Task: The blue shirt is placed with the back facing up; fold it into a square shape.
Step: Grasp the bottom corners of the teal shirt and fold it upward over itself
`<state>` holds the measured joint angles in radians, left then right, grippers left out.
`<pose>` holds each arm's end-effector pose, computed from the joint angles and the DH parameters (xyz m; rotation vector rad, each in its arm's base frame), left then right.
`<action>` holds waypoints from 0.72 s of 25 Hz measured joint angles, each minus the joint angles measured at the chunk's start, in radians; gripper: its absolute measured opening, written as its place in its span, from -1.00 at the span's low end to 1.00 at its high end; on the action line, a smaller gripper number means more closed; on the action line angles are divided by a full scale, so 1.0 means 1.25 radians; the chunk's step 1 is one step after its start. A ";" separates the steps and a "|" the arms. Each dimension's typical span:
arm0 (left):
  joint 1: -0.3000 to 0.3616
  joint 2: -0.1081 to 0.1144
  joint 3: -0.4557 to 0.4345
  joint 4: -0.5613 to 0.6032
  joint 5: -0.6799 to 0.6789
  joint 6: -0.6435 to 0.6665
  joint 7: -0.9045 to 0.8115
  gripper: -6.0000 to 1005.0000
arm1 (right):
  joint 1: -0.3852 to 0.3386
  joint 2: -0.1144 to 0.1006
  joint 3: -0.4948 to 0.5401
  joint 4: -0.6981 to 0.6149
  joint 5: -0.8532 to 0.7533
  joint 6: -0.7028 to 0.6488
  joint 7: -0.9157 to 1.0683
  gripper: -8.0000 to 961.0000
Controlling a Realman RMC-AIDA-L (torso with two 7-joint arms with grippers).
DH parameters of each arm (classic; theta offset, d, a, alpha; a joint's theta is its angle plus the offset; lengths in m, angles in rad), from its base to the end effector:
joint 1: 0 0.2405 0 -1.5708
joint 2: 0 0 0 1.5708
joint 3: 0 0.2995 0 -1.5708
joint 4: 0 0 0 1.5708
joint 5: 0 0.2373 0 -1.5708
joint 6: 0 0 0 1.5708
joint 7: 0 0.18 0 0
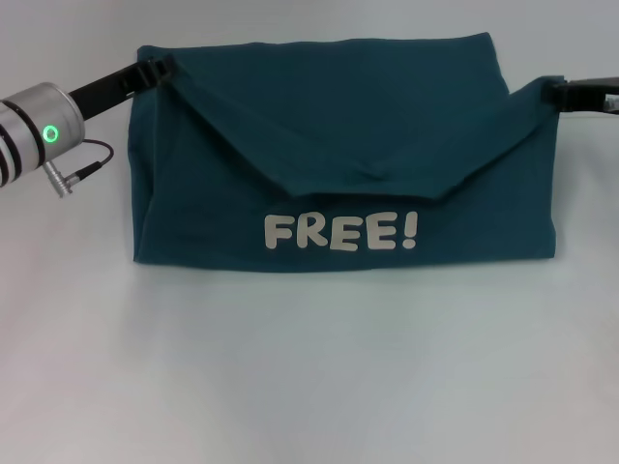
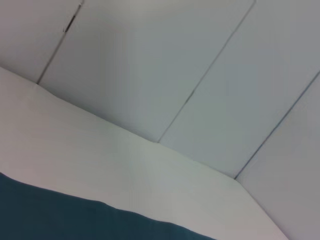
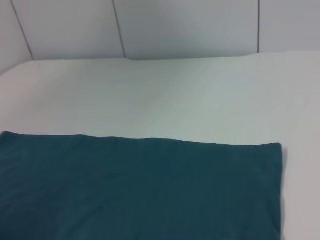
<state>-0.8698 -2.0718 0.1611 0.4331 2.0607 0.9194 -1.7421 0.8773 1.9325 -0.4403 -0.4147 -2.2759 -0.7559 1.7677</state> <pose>-0.2772 0.5427 -0.0128 -1.8792 -1.2522 -0.9187 0.3161 0.5635 0.0299 -2.0121 0.9895 0.3553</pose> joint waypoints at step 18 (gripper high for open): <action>0.003 -0.014 0.004 -0.049 -0.052 -0.079 0.056 -0.70 | 0.022 0.024 -0.027 0.074 0.002 0.117 -0.061 -0.73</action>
<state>-0.8660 -2.0896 0.1658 0.3715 1.9955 0.8210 -1.6721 0.9046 1.9630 -0.4742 -0.3226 -2.2730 -0.6098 1.6913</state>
